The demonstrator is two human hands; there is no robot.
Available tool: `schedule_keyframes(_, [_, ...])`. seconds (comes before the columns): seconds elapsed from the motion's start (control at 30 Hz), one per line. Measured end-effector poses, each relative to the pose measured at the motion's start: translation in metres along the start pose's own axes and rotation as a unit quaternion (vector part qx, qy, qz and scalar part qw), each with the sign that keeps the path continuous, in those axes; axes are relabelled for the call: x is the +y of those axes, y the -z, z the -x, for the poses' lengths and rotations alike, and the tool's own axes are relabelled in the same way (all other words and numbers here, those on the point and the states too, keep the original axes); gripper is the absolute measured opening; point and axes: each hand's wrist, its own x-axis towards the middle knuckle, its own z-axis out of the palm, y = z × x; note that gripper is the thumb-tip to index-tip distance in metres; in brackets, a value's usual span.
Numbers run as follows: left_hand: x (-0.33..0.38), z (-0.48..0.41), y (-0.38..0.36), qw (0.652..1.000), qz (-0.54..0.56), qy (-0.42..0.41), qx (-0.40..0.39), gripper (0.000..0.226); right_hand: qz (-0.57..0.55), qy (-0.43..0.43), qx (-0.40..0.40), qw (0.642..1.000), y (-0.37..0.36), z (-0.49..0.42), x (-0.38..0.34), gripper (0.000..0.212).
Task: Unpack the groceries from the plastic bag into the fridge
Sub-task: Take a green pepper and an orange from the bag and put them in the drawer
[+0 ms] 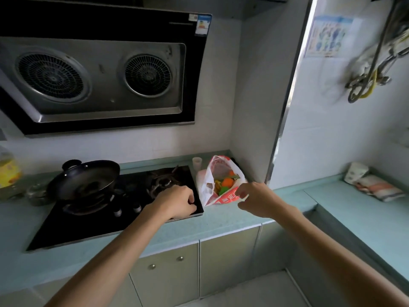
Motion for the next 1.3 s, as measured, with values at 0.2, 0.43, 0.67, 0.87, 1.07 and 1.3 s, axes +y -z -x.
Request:
schedule_keyframes(0.2, [-0.019,-0.091,-0.007,0.999,0.002,-0.038,-0.026,0.029,-0.015,-0.065,-0.022,0.998,-0.018,-0.072,0.022,0.037])
schedule_keyframes(0.43, [-0.019,-0.191,-0.028,0.996,0.029,-0.069,-0.046,0.032,-0.032,-0.085,-0.005,0.996,-0.037,-0.152,0.061,0.028])
schedule_keyframes(0.67, [-0.004,-0.294,-0.073,0.994,0.074,-0.051,-0.069,0.027,-0.052,-0.08,-0.019,0.995,-0.071,-0.253,0.13,0.031])
schedule_keyframes(0.87, [0.009,-0.375,-0.112,0.992,0.078,-0.022,-0.098,0.024,-0.069,-0.103,-0.064,0.99,-0.118,-0.338,0.186,0.033])
schedule_keyframes(1.07, [0.018,-0.442,-0.17,0.986,0.144,0.039,-0.073,0.036,-0.082,-0.085,-0.106,0.987,-0.158,-0.391,0.226,0.028])
schedule_keyframes(1.3, [0.017,-0.473,-0.233,0.984,0.135,0.062,-0.096,0.079,-0.023,-0.085,-0.146,0.985,-0.197,-0.422,0.255,0.051])
